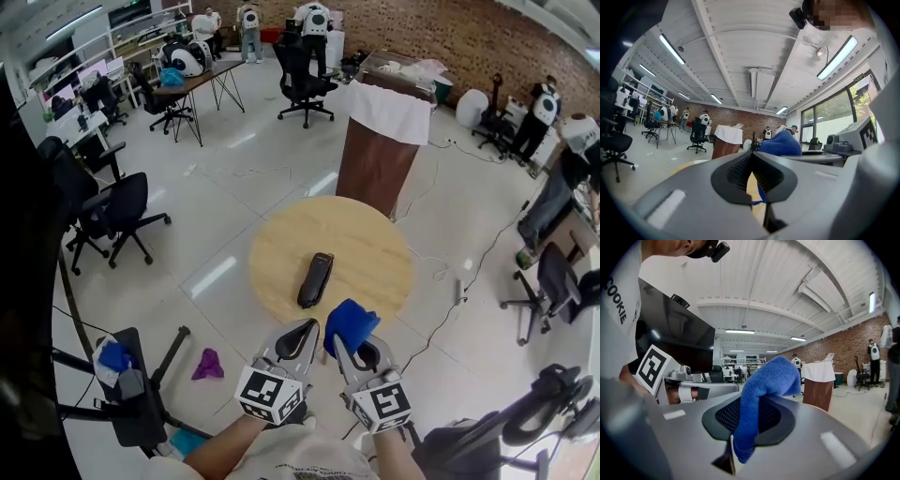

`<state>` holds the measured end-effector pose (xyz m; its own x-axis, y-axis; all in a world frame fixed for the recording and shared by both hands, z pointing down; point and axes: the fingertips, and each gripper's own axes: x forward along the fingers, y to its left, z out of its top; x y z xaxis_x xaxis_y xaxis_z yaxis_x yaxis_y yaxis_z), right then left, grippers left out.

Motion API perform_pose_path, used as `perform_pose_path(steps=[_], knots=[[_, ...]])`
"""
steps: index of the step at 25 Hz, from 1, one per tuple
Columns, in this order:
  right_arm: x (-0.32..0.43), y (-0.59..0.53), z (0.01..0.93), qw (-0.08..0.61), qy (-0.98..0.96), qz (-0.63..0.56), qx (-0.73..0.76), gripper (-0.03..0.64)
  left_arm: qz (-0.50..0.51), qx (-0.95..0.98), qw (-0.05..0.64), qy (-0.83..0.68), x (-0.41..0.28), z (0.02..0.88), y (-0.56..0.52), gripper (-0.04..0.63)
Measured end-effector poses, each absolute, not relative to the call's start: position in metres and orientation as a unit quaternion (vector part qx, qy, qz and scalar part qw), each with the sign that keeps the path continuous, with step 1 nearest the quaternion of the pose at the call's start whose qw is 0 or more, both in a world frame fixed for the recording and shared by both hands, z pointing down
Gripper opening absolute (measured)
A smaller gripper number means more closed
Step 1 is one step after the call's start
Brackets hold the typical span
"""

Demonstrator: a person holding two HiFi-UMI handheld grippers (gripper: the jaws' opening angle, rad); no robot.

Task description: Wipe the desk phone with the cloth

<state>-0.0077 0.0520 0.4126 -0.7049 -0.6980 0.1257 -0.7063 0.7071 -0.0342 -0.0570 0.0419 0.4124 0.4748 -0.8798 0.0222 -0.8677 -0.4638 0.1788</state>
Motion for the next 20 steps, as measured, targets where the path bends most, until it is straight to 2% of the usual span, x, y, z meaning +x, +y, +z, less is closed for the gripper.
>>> perform_pose_path(steps=[20], knots=[[-0.005,0.067,0.412,0.033,-0.921,0.033,0.388,0.058,-0.017,0.86,0.087,-0.503,-0.049,0.418,0.062,0.0]])
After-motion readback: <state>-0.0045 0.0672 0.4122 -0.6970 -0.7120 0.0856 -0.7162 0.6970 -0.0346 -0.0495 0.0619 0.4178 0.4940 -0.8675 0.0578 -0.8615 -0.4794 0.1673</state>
